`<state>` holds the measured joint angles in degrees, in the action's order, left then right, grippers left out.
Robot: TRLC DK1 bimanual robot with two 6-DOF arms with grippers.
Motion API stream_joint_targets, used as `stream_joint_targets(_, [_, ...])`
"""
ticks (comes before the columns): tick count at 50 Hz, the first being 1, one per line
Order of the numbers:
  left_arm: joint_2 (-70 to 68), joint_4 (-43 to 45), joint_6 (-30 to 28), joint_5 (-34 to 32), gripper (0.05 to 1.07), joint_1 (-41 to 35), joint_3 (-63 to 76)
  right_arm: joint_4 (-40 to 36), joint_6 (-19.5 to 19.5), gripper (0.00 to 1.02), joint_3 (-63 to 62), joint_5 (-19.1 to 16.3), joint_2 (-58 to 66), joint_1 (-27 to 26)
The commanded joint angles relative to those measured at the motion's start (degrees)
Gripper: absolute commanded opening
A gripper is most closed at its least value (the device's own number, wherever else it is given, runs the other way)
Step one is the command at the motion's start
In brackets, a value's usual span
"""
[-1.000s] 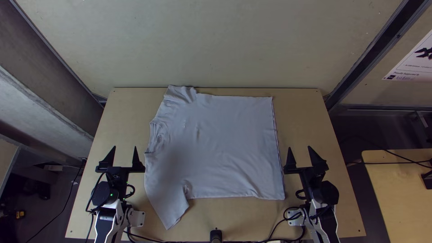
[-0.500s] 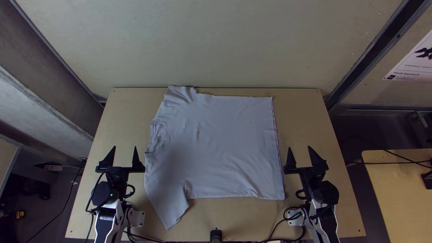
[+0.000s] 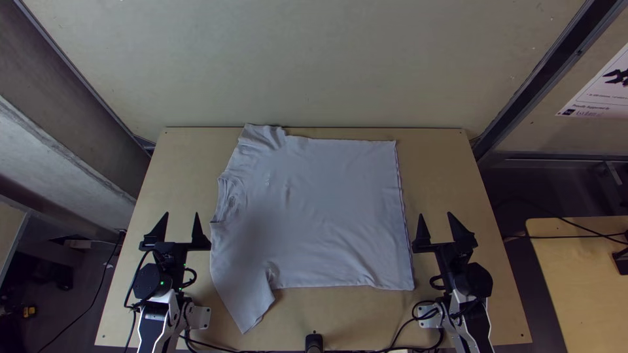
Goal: Fold the t-shirt
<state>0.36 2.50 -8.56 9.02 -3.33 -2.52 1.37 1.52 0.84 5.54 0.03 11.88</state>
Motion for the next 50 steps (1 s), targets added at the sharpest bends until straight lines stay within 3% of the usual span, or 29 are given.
stream_joint_targets(1, [-0.36,-0.83,1.26,-0.49,1.02,-0.09,2.52,-1.10,0.85,0.99,-0.49,-0.09,-0.21,0.34])
stream_joint_targets(20, [-0.45,-0.13,3.99,-0.49,1.02,1.40,1.47,-0.66,1.03,0.99,3.03,0.44,-0.30,-3.18])
stream_joint_targets(29, [0.78,3.12,1.17,-0.49,1.02,1.40,-1.43,-4.00,1.03,0.99,9.97,0.44,0.76,1.30])
stream_joint_targets(50, [33.65,6.55,1.88,-0.58,1.02,0.70,-32.02,0.83,0.24,0.99,32.12,0.35,25.54,2.27])
